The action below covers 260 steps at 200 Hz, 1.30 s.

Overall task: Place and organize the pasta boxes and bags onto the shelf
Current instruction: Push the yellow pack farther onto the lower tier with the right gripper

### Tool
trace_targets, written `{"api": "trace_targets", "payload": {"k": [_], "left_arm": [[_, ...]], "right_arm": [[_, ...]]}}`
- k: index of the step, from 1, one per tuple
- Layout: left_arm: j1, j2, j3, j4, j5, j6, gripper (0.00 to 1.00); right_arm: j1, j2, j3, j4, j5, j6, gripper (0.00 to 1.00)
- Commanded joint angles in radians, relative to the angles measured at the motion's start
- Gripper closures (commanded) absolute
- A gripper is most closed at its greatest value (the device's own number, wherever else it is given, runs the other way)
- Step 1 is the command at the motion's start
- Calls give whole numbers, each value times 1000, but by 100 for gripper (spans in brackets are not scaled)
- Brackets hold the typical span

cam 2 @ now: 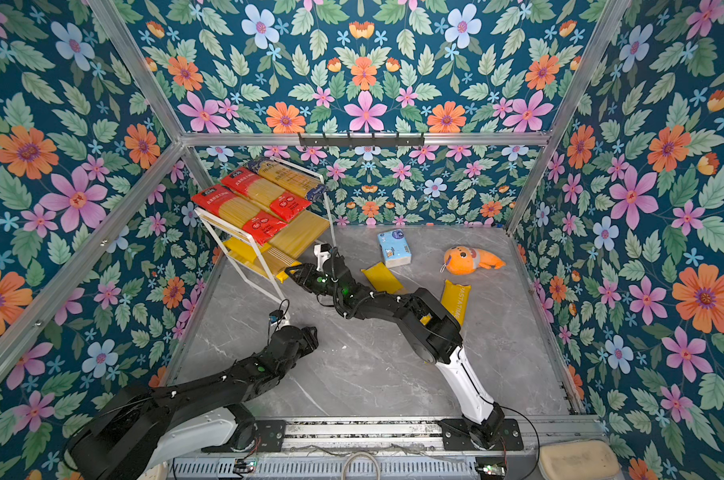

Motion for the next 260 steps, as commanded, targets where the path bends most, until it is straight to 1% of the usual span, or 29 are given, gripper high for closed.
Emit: {"api": "trace_targets", "payload": {"k": [1, 14, 32, 51, 79, 98, 112, 125, 138, 165, 188, 205, 225, 260], "left_arm": [[-3, 8, 7, 32, -11, 13, 35], [-5, 15, 9, 41, -8, 17, 35], [-12, 26, 16, 55, -5, 31, 35], [-25, 39, 28, 79, -5, 59, 35], [-46, 70, 50, 113, 1, 97, 34], [-66, 96, 76, 138, 6, 136, 34], [-83, 116, 93, 169, 14, 166, 34], [-93, 140, 104, 210, 29, 181, 34], [-101, 170, 117, 246, 47, 189, 34], [-123, 250, 165, 288, 70, 201, 34], [-145, 324, 213, 314, 93, 198, 34], [-166, 372, 248, 321, 107, 198, 33], [-187, 415, 279, 323, 119, 195, 33], [-205, 459, 302, 320, 130, 185, 33]], "right_arm": [[-9, -32, -27, 61, -17, 2, 56], [-20, -50, -54, 71, -17, -1, 51], [-35, -81, -110, 93, -18, -5, 47], [-55, -130, -184, 119, -9, -14, 46], [-97, -226, -339, 136, 2, -49, 46], [-151, -313, -472, 99, -2, -79, 46], [-210, -384, -568, 28, -12, -113, 46], [-273, -454, -634, -111, -25, -165, 46], [-337, -524, -674, -260, -38, -245, 47], [-441, -641, -680, -574, -13, -436, 47], [-504, -679, -659, -741, 35, -565, 46], [-534, -675, -640, -802, 57, -616, 46], [-548, -652, -634, -823, 67, -645, 46], [-547, -603, -651, -832, 59, -643, 46]]}}
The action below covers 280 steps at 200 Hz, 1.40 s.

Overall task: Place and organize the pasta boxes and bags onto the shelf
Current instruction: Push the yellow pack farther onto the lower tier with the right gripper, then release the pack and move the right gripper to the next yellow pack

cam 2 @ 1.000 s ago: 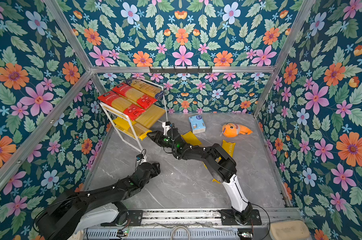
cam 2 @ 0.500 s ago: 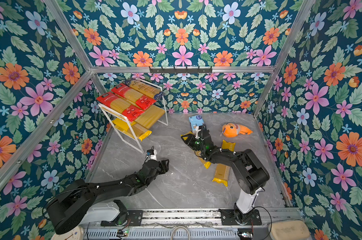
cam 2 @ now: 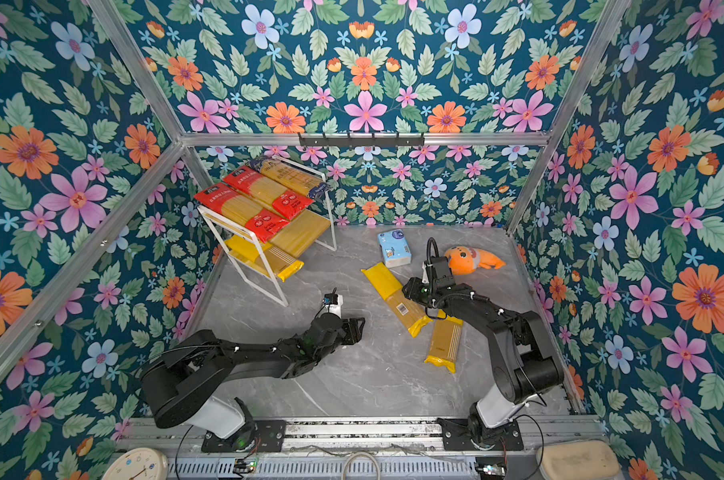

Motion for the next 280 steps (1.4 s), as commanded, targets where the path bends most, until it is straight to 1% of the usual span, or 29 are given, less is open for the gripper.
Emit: {"api": "trace_targets", "payload": {"k": [1, 29, 48, 81, 103, 111, 123, 148, 176, 181, 205, 243, 280], "left_arm": [[-7, 18, 9, 28, 11, 2, 33], [-7, 23, 9, 30, 8, -1, 33], [-8, 23, 8, 34, 3, -1, 33], [-7, 18, 5, 27, -14, -7, 30], [-7, 12, 2, 16, -21, -15, 26], [-6, 10, 4, 12, -19, -15, 25], [-5, 10, 9, 11, -8, -12, 24], [-5, 29, 28, 30, 50, -4, 21], [-7, 78, 47, 71, 131, -13, 21], [-7, 86, 47, 80, 145, -18, 22], [-7, 104, 40, 111, 176, -43, 23], [-7, 105, 34, 117, 181, -30, 24], [-7, 127, 38, 129, 190, -32, 25]], "right_arm": [[0, 20, -14, -44, 7, -34, 46], [31, 15, -62, -40, 2, -3, 46], [89, 1, -88, -53, 14, 17, 46], [216, -24, -125, -64, 43, 95, 46], [271, -42, -120, -68, 17, 110, 46], [271, -52, -108, -81, -6, 109, 46], [254, -74, -88, -101, -4, 90, 46], [170, -73, -34, -100, -50, 37, 46], [103, 26, 84, -120, -86, -50, 47], [97, 73, 106, -125, -89, -63, 47], [67, 158, 177, -131, -93, -92, 49], [62, 237, 227, -126, -135, -126, 52], [62, 286, 227, -101, -182, -145, 56]]}}
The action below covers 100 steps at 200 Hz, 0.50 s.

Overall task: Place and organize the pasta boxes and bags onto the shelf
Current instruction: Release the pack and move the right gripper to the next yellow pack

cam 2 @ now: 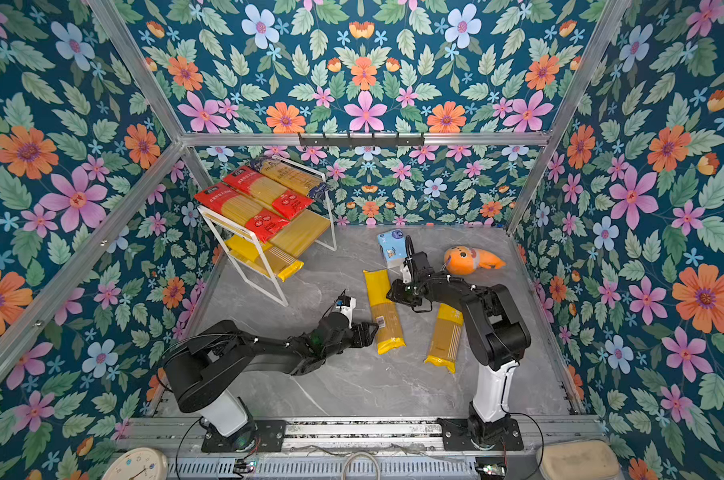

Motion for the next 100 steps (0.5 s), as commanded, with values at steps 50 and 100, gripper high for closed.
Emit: {"api": "trace_targets", "payload": {"k": [50, 100], "left_arm": [[1, 12, -3, 39, 9, 0, 26], [1, -16, -14, 27, -12, 9, 26]], "right_arm": [[-1, 27, -39, 93, -154, -23, 71], [1, -46, -115, 198, -182, 35, 89]]}}
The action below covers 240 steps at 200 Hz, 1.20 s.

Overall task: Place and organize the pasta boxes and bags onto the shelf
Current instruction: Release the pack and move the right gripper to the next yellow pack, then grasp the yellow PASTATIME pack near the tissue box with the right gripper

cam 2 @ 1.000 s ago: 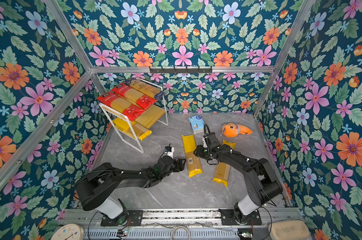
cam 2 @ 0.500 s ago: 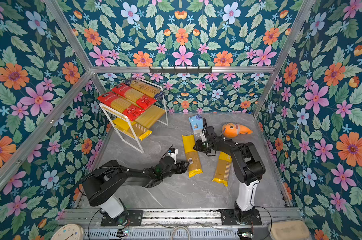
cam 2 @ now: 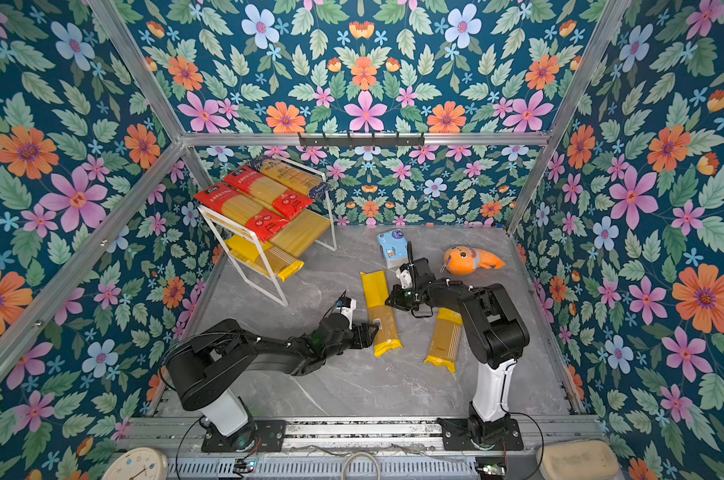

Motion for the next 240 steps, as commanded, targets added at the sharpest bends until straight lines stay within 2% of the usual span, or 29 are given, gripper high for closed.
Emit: {"api": "trace_targets", "payload": {"k": [1, 30, 60, 97, 139, 169, 205, 222, 240], "left_arm": [[1, -18, -5, 20, -19, 9, 26], [1, -51, -17, 7, -37, 15, 26], [2, -97, -24, -25, -64, 31, 26], [3, -128, -37, -46, -97, 54, 26], [4, -116, -42, -28, -90, 51, 26], [4, -117, -54, -16, -89, 48, 26], [4, -137, -74, -14, -102, 49, 26], [4, -149, -82, -18, -110, 48, 26], [4, -155, -90, -23, -116, 50, 26]], "right_arm": [[1, -33, -21, 60, -36, 39, 89], [5, -82, -57, 91, -38, 73, 94], [6, -166, -74, 23, 3, 56, 96], [6, -309, -41, -223, 154, -72, 98], [7, -381, 55, -495, 416, -205, 99], [15, -335, 123, -595, 599, -260, 99], [76, -178, 157, -617, 784, -255, 100], [132, -125, 180, -625, 809, -234, 100], [178, -91, 186, -611, 774, -179, 100]]}}
